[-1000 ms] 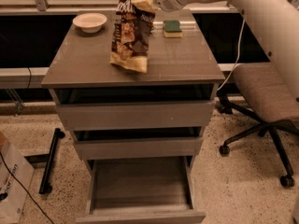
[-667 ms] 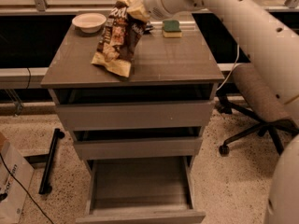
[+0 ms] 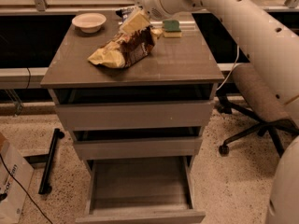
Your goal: Pick brown chip bag from bottom drawer and place on counter
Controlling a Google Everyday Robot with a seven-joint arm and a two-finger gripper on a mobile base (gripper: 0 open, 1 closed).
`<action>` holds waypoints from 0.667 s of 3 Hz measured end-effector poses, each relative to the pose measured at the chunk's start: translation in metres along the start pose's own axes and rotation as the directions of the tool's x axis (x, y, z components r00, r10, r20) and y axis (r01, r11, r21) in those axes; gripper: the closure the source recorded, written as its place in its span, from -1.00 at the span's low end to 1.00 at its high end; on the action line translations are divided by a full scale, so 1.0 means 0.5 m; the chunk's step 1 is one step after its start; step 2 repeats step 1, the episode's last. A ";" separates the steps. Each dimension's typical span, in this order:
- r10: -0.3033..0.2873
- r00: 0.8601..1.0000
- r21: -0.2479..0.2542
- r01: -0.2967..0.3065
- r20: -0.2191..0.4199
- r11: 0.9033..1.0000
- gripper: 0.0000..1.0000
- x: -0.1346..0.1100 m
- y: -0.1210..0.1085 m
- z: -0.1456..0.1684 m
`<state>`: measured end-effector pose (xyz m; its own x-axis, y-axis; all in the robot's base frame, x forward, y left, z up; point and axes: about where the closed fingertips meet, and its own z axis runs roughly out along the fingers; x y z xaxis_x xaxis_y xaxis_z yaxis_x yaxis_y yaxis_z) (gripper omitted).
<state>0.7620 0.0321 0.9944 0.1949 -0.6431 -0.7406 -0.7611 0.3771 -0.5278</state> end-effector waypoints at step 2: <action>0.000 1.000 -0.001 0.000 0.000 1.000 -1.00 0.000 0.001 0.001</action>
Offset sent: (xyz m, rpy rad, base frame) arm 0.0000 0.0000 0.0000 0.0000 0.0000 0.0000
